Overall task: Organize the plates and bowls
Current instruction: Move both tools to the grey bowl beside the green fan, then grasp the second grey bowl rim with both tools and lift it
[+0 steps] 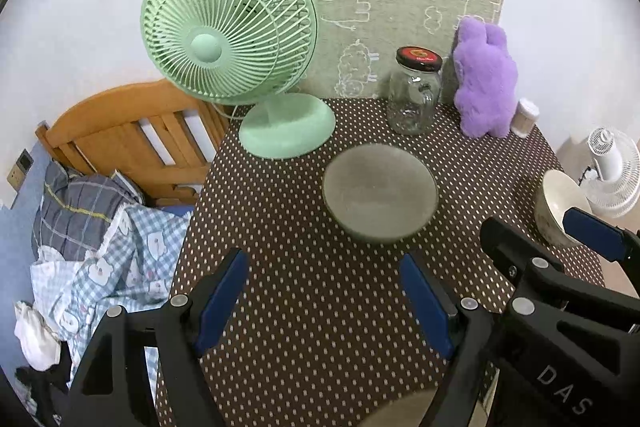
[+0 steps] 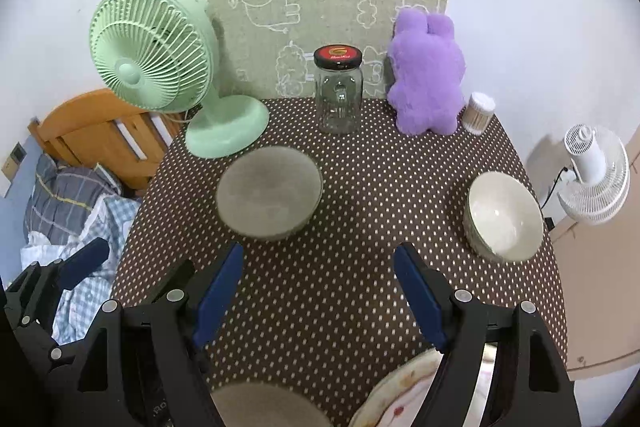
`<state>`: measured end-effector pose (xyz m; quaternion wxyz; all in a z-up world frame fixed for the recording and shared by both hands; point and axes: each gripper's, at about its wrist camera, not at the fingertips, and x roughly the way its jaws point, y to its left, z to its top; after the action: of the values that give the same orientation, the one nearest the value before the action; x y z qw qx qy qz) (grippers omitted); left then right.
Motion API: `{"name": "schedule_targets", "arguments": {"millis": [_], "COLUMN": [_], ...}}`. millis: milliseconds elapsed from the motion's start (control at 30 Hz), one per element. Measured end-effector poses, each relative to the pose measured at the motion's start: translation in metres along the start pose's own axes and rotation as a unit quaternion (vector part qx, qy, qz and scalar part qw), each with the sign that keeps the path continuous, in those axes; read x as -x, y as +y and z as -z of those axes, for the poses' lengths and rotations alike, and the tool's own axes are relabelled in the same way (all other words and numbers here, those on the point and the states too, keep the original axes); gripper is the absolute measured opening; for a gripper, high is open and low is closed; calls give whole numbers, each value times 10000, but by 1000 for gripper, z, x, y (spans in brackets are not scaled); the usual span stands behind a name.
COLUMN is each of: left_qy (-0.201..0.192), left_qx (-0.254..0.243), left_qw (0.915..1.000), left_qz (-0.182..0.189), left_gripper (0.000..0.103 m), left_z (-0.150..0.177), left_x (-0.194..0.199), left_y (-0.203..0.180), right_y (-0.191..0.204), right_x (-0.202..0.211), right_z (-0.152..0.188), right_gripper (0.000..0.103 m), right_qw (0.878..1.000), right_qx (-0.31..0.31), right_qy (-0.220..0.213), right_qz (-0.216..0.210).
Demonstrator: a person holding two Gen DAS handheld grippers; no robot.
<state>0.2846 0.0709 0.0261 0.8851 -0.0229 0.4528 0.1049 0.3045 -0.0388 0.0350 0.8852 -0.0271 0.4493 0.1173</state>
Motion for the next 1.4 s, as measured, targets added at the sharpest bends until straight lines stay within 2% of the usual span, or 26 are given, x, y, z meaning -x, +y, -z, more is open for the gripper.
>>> {"name": "schedule_targets", "arguments": {"millis": [200, 367, 600, 667, 800, 867, 1000, 1200, 1300, 1400], "left_qy": [-33, 45, 117, 164, 262, 309, 353, 466, 487, 524], "left_qx": [70, 96, 117, 125, 176, 164, 59, 27, 23, 19], "left_qw": [10000, 9999, 9998, 9997, 9994, 9991, 9992, 9986, 9985, 9982], "left_qz": [53, 66, 106, 131, 148, 223, 203, 243, 247, 293], "left_gripper": [80, 78, 75, 70, 65, 59, 57, 44, 39, 30], "left_z": [-15, -24, -33, -34, -35, -34, -32, -33, -34, -35], "left_x": [-27, -53, -85, -93, -109, -116, -127, -142, -148, -153], "left_y": [2, 4, 6, 6, 7, 6, 3, 1, -1, -3], "right_y": [1, 7, 9, 9, 7, 8, 9, 12, 13, 13], "right_x": [-25, -50, -82, -91, -109, -118, -132, -147, -152, -156], "right_z": [-16, -26, -36, -37, -40, -41, -40, -38, -37, -36], "right_gripper": [80, 72, 67, 63, 56, 53, 47, 38, 31, 26], "right_qw": [10000, 10000, 9999, 9998, 9994, 9992, 9986, 9982, 9982, 9982], "right_qx": [3, 3, -68, -100, -171, -176, -186, -163, -130, -74], "right_qy": [-23, 43, 117, 172, 301, 352, 485, 573, 587, 576], "right_qz": [-26, -78, -32, -8, 10, 43, 62, 74, 81, 138]}}
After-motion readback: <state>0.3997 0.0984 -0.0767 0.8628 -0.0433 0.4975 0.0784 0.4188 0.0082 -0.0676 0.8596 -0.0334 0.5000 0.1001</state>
